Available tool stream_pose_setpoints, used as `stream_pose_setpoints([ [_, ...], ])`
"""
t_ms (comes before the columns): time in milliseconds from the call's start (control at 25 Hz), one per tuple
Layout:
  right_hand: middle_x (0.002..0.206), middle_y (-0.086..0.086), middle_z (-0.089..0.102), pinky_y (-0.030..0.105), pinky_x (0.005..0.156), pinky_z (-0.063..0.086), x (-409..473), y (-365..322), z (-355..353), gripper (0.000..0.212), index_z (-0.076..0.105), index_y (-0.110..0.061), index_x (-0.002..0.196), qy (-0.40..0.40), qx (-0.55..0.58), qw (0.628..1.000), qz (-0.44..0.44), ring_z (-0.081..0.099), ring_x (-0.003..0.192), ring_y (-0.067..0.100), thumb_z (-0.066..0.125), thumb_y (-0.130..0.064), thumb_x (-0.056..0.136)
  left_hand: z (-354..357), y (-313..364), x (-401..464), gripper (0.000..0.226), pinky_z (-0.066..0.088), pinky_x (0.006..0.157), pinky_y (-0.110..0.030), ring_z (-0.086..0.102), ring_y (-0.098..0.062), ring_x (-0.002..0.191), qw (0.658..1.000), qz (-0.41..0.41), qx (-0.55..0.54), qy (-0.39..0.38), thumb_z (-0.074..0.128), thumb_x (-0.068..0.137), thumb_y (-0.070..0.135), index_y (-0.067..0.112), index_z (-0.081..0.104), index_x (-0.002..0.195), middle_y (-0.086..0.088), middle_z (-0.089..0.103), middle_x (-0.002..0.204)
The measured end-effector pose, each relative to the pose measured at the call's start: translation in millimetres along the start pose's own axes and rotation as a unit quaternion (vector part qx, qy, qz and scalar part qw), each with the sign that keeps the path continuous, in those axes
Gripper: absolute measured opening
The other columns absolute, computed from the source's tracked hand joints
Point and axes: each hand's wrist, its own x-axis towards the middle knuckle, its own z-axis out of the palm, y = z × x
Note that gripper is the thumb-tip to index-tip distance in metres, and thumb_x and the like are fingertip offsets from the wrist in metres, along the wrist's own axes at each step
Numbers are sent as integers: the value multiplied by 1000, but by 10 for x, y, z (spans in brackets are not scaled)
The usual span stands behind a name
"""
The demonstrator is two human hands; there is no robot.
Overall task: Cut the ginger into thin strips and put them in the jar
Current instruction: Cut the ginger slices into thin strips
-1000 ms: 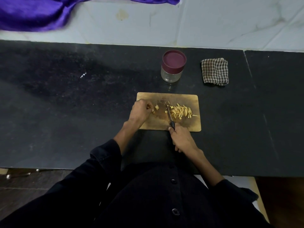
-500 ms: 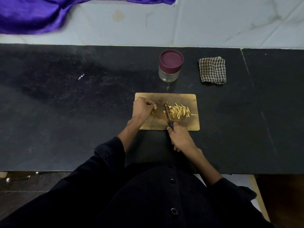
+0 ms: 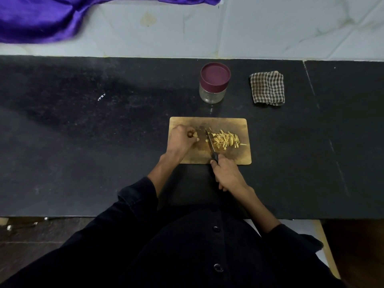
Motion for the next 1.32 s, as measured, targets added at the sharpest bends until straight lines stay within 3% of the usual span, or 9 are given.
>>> stream_pose_setpoints([
  [120,84,12,65,38,50,59,4,5,4,27,48,-10,115,4,-6,1000,-1,70,57,27,36,-31,106,60,-19,14,8,53,70,-20,65,-9,75,999,18,46,3,73,81,9,11,74,89,0,72,84],
  [280,84,12,65,39,52,59,22,13,13,27,48,-9,115,6,-4,1000,-1,70,56,27,36,-31,105,92,-10,22,8,57,75,-31,66,-10,76,998,17,68,2,70,83,11,11,75,90,-1,73,85],
  [520,84,13,65,39,50,58,-15,48,-3,27,48,-10,113,19,0,1000,-3,69,54,28,35,-32,106,135,97,-47,21,54,88,-32,66,-14,93,996,52,45,-51,70,83,6,7,72,105,-6,72,101],
  [1040,87,15,64,29,38,50,-29,-61,-5,26,48,-10,110,13,9,1000,-20,68,52,27,36,-32,106,218,26,-101,22,55,87,-35,67,-13,94,999,34,13,-17,66,86,6,12,72,107,-3,72,102],
  [1160,87,14,65,32,43,54,-3,-84,3,25,48,-10,109,7,-1,1000,-19,69,54,27,36,-32,106,258,2,-91,21,55,85,-38,67,-16,91,999,19,27,-11,65,87,9,15,73,105,-3,73,100],
  [1320,88,14,65,46,61,59,20,-105,22,27,49,-8,109,11,-21,1000,-19,69,63,29,36,-31,106,265,3,-100,17,56,79,-39,67,-17,83,998,33,47,-7,64,87,7,15,75,97,-3,73,90],
])
